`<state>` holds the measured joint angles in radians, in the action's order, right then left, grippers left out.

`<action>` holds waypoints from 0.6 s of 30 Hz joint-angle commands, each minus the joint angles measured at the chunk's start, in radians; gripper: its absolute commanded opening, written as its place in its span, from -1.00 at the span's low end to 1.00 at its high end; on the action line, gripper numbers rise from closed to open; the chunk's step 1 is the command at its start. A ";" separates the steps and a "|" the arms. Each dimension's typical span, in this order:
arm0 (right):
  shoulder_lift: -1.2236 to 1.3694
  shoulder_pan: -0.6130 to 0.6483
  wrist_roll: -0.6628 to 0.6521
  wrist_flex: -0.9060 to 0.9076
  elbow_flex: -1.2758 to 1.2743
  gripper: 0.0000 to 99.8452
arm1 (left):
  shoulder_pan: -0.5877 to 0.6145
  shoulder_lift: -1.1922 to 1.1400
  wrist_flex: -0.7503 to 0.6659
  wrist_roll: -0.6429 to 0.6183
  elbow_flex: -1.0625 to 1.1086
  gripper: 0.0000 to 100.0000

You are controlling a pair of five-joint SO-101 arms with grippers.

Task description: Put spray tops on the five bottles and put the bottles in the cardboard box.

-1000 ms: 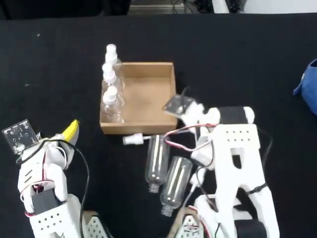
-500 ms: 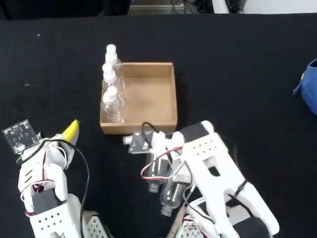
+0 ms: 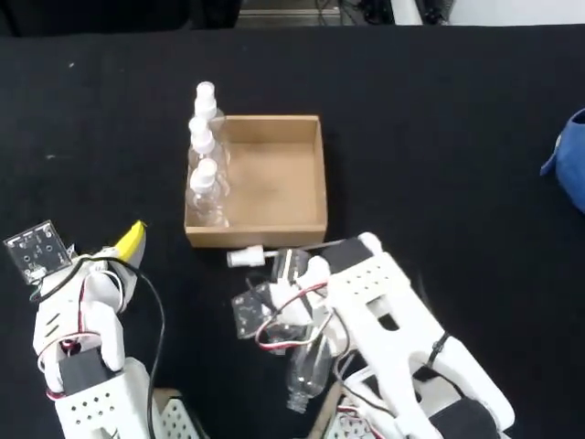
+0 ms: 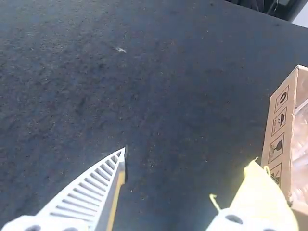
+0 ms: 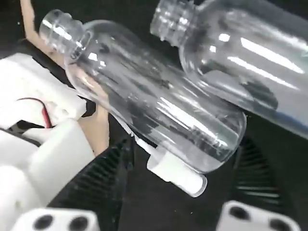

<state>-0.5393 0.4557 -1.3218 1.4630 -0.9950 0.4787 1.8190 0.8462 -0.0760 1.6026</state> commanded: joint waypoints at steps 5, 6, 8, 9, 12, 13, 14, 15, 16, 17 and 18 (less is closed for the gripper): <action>-0.002 0.032 0.084 -0.044 0.041 -0.39 | 0.004 0.011 -0.026 -0.002 -0.018 -0.52; -0.002 0.034 0.124 -0.057 0.042 -0.39 | 0.004 0.011 -0.026 0.000 -0.018 -0.52; -0.001 0.034 0.199 -0.084 0.047 -0.39 | 0.002 0.011 -0.028 0.000 -0.018 -0.52; 0.001 0.034 0.239 -0.092 0.050 -0.39 | 0.002 0.011 -0.028 0.000 -0.018 -0.52; 0.002 0.038 0.318 -0.101 0.051 -0.39 | 0.002 0.011 -0.028 0.000 -0.018 -0.52; 0.002 0.049 0.338 -0.101 0.051 -0.39 | 0.002 0.011 -0.028 0.000 -0.018 -0.52; 0.004 0.061 0.351 -0.101 0.051 -0.39 | 0.002 0.011 -0.028 0.000 -0.018 -0.52; 0.004 0.078 0.370 -0.101 0.050 -0.39 | 0.002 0.011 -0.028 0.000 -0.018 -0.52; 0.004 0.097 0.393 -0.101 0.051 -0.39 | 0.002 0.011 -0.028 0.000 -0.018 -0.52; -0.001 0.118 0.419 -0.101 0.051 -0.39 | 0.002 0.011 -0.028 0.000 -0.018 -0.52; -0.002 0.143 0.443 -0.101 0.053 -0.39 | 0.002 0.011 -0.028 0.000 -0.018 -0.52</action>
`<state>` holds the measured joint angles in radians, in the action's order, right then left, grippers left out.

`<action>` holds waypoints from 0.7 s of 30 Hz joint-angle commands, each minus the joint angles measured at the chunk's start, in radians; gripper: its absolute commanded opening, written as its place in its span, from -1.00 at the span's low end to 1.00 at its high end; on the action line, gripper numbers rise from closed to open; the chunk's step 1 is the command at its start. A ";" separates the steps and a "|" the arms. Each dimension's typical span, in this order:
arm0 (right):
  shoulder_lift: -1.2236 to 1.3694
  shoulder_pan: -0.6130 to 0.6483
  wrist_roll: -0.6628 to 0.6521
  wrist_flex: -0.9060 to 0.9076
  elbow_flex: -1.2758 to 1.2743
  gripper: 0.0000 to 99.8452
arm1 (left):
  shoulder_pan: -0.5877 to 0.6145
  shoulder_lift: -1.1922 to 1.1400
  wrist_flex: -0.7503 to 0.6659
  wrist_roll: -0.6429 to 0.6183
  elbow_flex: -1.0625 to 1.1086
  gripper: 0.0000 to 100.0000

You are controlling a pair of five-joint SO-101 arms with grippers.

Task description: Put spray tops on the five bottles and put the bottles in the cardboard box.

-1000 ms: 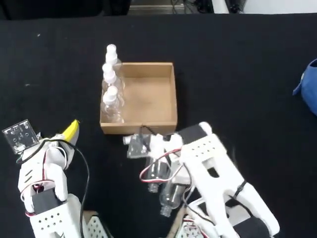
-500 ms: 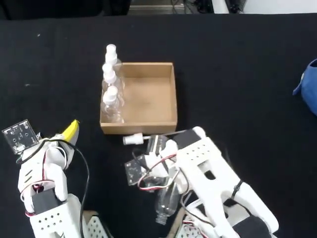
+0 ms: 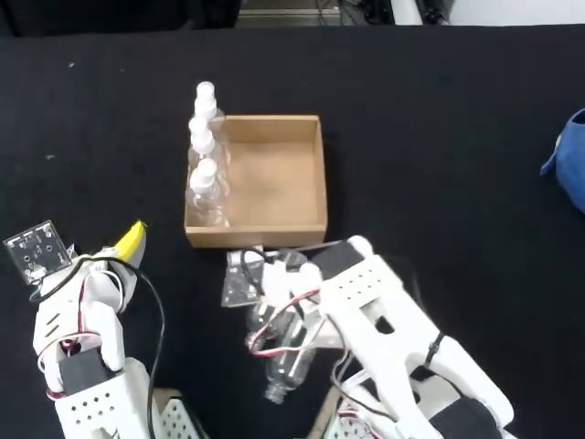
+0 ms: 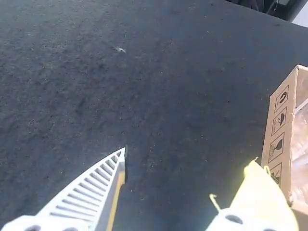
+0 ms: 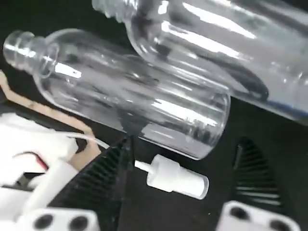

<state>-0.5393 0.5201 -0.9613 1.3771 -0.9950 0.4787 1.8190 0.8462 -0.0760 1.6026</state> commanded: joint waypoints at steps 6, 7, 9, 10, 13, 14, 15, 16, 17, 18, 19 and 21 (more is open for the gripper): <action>-0.002 0.207 0.244 -0.015 0.093 -0.40 | 0.008 0.011 -0.028 0.000 -0.018 -0.52; -0.002 0.215 0.279 -0.015 0.113 -0.40 | 0.010 0.011 -0.028 0.000 -0.018 -0.52; 0.001 0.221 0.351 -0.015 0.154 -0.40 | 0.010 0.011 -0.028 0.000 -0.018 -0.52; 0.004 0.221 0.387 -0.015 0.174 -0.40 | 0.012 0.011 -0.028 0.000 -0.019 -0.52; 0.004 0.221 0.465 -0.015 0.203 -0.40 | 0.012 0.011 -0.028 0.000 -0.021 -0.52; 0.002 0.221 0.473 -0.015 0.205 -0.40 | 0.012 0.011 -0.028 0.000 -0.021 -0.52; -0.001 0.221 0.460 -0.008 0.205 -0.40 | 0.012 0.011 -0.028 0.000 -0.021 -0.52; -0.002 0.221 0.440 0.000 0.205 -0.40 | 0.012 0.011 -0.028 0.000 -0.021 -0.52; -0.002 0.221 0.408 0.023 0.208 -0.40 | 0.012 0.011 -0.028 0.000 -0.021 -0.52; -0.002 0.222 0.364 0.046 0.208 -0.39 | 0.012 0.011 -0.028 0.000 -0.021 -0.52; -0.002 0.230 0.310 0.063 0.208 -0.39 | 0.012 0.011 -0.028 0.000 -0.021 -0.52; -0.002 0.249 0.235 0.086 0.200 -0.39 | 0.012 0.011 -0.028 0.000 -0.022 -0.52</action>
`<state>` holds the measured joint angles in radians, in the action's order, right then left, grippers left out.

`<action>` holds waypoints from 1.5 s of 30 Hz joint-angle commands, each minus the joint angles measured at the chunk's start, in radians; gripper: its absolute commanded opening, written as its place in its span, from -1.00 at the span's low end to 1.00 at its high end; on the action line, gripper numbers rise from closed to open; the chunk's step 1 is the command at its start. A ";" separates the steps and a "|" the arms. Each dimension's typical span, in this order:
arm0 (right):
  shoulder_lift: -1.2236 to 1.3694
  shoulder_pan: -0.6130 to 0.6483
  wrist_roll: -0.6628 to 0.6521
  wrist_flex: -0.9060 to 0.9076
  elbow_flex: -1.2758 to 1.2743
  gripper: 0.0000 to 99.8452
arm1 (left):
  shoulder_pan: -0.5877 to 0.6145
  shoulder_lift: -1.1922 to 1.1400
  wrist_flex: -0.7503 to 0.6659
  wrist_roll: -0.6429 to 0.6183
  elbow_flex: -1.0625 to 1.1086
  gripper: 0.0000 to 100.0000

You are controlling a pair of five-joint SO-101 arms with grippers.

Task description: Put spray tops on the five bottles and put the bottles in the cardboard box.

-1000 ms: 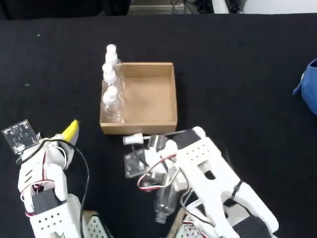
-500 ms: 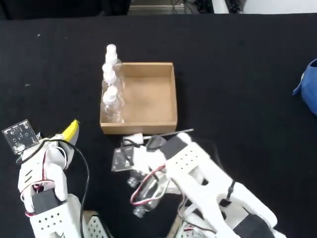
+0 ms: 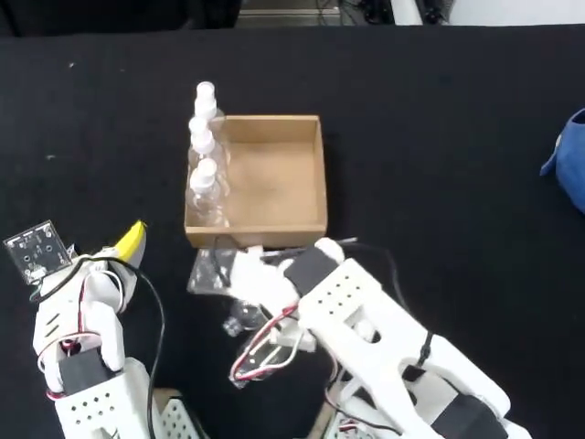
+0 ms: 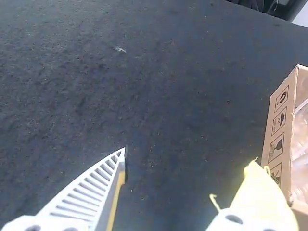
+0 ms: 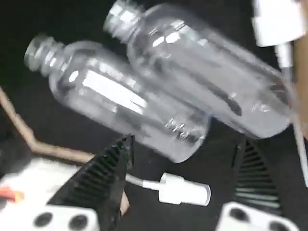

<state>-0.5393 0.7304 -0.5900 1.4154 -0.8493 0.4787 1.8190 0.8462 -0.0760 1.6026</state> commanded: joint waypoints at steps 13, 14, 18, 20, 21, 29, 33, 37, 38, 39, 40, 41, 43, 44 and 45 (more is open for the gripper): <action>-0.002 0.242 -0.204 0.023 0.007 -0.40 | 0.104 0.011 -0.054 -0.011 -0.028 -0.52; -0.001 0.247 -0.204 -0.005 -0.010 -0.40 | 0.120 0.011 -0.055 -0.014 -0.030 -0.52; 0.004 0.247 -0.204 -0.144 -0.099 -0.40 | 0.213 0.011 -0.054 -0.115 -0.053 -0.52; 0.004 0.247 -0.204 -0.176 -0.130 -0.40 | 0.240 0.011 -0.055 -0.143 -0.056 -0.52; 0.004 0.247 -0.204 -0.175 -0.139 -0.40 | 0.248 0.011 -0.055 -0.146 -0.056 -0.52; -0.018 0.216 -0.201 -0.041 -0.093 -0.40 | 0.249 0.011 -0.057 -0.147 -0.056 -0.52; -0.085 0.218 -0.195 -0.002 -0.019 -0.40 | 0.248 0.011 -0.057 -0.146 -0.056 -0.52; -0.145 0.215 -0.201 0.051 -0.002 -0.40 | 0.248 0.011 -0.057 -0.144 -0.054 -0.52; -0.153 0.215 -0.201 0.069 -0.008 -0.40 | 0.248 0.011 -0.057 -0.144 -0.054 -0.52; -0.154 0.215 -0.196 0.083 -0.018 -0.40 | 0.248 0.011 -0.057 -0.144 -0.054 -0.52; -0.154 0.215 -0.195 0.091 -0.030 -0.40 | 0.248 0.011 -0.057 -0.144 -0.054 -0.52; -0.154 0.215 -0.195 0.091 -0.050 -0.40 | 0.248 0.011 -0.057 -0.144 -0.054 -0.52; -0.156 0.203 -0.195 0.086 -0.093 -0.40 | 0.248 0.011 -0.057 -0.144 -0.054 -0.52; -0.157 0.190 -0.195 0.069 -0.114 -0.40 | 0.248 0.011 -0.057 -0.144 -0.054 -0.52; -0.159 0.167 -0.193 0.046 -0.134 -0.40 | 0.248 0.011 -0.057 -0.144 -0.054 -0.52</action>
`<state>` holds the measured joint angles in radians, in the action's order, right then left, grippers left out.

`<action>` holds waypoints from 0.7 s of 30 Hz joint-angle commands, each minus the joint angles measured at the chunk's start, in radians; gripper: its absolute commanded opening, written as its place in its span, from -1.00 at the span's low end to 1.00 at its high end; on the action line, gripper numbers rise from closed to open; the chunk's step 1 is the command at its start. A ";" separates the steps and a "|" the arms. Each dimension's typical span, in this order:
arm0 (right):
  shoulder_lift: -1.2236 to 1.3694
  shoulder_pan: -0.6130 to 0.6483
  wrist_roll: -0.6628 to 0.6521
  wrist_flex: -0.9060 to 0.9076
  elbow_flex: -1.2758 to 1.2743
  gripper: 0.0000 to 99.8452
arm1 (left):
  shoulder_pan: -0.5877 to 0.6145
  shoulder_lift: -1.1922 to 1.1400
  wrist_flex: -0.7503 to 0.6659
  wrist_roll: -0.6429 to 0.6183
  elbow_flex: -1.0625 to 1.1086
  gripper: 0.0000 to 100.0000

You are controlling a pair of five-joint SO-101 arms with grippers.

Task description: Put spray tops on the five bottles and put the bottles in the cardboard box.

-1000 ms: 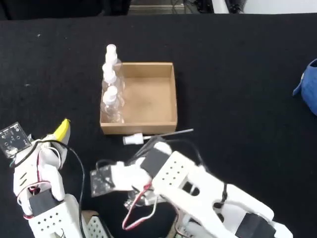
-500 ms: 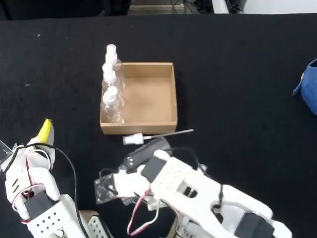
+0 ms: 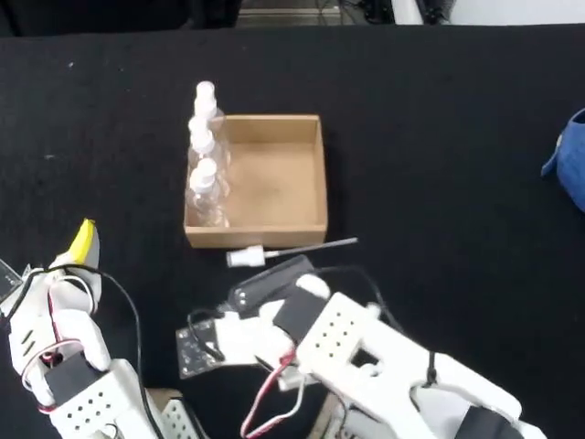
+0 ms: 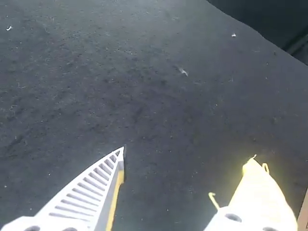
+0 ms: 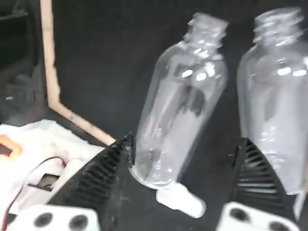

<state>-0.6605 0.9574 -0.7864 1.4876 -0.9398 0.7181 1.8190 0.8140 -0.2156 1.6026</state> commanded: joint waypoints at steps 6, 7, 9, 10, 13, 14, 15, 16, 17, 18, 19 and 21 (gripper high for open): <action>-0.031 -0.175 -0.002 -0.164 -0.153 -0.40 | 0.008 0.011 -0.025 -0.006 -0.054 -0.52; -0.031 -0.175 -0.005 -0.183 -0.177 -0.40 | 0.008 0.011 -0.025 -0.006 -0.054 -0.52; -0.031 -0.175 -0.006 -0.222 -0.229 -0.40 | 0.008 0.011 -0.025 -0.008 -0.054 -0.52; -0.031 -0.175 -0.006 -0.242 -0.251 -0.40 | 0.008 0.011 -0.025 -0.008 -0.054 -0.52; -0.031 -0.180 -0.006 -0.282 -0.292 -0.44 | 0.008 0.011 -0.025 -0.008 -0.054 -0.52; -0.031 -0.180 -0.006 -0.285 -0.294 -0.49 | 0.008 0.011 -0.025 -0.008 -0.054 -0.52; -0.038 -0.180 -0.006 -0.287 -0.292 -0.56 | 0.008 0.011 -0.025 -0.008 -0.054 -0.52; -0.039 -0.180 -0.006 -0.288 -0.286 -0.63 | 0.008 0.011 -0.025 -0.008 -0.054 -0.52; -0.039 -0.180 -0.006 -0.290 -0.278 -0.72 | 0.008 0.011 -0.032 -0.006 -0.051 -0.52; -0.039 -0.180 -0.006 -0.290 -0.263 -0.80 | 0.008 0.011 -0.044 -0.005 -0.045 -0.52; -0.039 -0.180 -0.006 -0.284 -0.243 -0.87 | 0.008 0.011 -0.057 -0.005 -0.041 -0.52; -0.039 -0.180 -0.006 -0.259 -0.188 -0.98 | 0.008 0.011 -0.072 -0.005 -0.027 -0.52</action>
<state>-0.6651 0.7994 -0.7864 1.2144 -1.2329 0.7181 1.8190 0.7879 -0.2156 1.6026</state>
